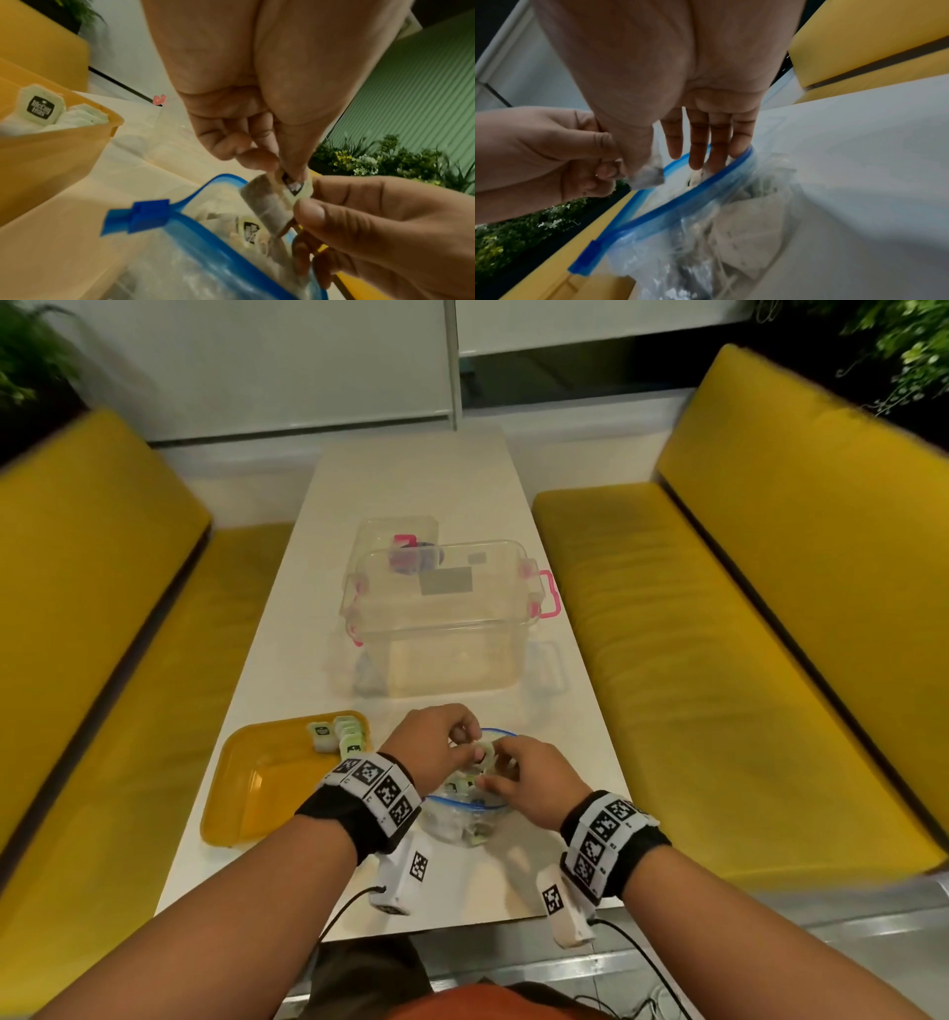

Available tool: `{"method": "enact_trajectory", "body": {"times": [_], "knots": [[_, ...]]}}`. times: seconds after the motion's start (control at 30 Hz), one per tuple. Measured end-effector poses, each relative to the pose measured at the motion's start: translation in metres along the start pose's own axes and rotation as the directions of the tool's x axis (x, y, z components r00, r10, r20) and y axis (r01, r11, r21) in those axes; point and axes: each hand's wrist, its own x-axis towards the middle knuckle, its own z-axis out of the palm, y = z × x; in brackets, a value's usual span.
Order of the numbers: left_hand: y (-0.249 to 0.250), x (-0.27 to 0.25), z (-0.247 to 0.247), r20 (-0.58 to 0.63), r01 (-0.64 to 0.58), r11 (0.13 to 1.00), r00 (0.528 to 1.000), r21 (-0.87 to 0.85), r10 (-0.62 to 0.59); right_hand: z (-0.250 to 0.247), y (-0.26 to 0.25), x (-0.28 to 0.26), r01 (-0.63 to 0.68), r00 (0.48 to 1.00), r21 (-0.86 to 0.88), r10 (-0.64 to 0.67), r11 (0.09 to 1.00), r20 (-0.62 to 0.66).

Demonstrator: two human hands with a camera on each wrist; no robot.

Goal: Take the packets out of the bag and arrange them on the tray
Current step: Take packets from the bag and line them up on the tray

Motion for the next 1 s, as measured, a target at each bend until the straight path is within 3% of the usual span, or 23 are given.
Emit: {"method": "enact_trajectory", "body": {"times": [0.1,0.23,0.37,0.5,0.7,0.83,1.0], "knots": [[0.007,-0.002,0.0,0.036,-0.002,0.979,0.999,-0.204,0.01,-0.005,-0.008,0.001,0.04,0.999,0.124,-0.036,0.992,-0.037],[0.01,-0.002,0.001,0.025,-0.036,0.978,0.999,-0.205,0.042,-0.01,-0.008,0.004,0.031,0.998,0.179,-0.019,0.983,-0.068],[-0.005,0.001,0.003,0.021,0.004,0.996,1.0,0.086,-0.006,-0.012,-0.002,0.006,-0.024,0.998,0.091,0.029,0.996,-0.052],[-0.011,0.003,0.002,0.206,-0.039,0.883,0.976,0.467,-0.065,-0.013,0.003,0.007,-0.098,0.995,0.065,0.098,0.993,-0.001],[-0.01,0.006,0.006,0.291,-0.112,0.781,0.952,0.614,-0.092,-0.008,0.004,0.008,-0.126,0.989,0.077,0.12,0.989,0.085],[-0.008,0.007,0.0,0.269,-0.123,0.814,0.962,0.568,-0.042,-0.008,0.001,0.011,-0.157,0.987,0.17,0.15,0.973,0.054],[-0.009,0.005,-0.021,0.042,-0.063,0.975,0.998,0.215,0.055,-0.015,-0.01,0.015,-0.062,0.998,0.268,0.054,0.961,0.038]]}}
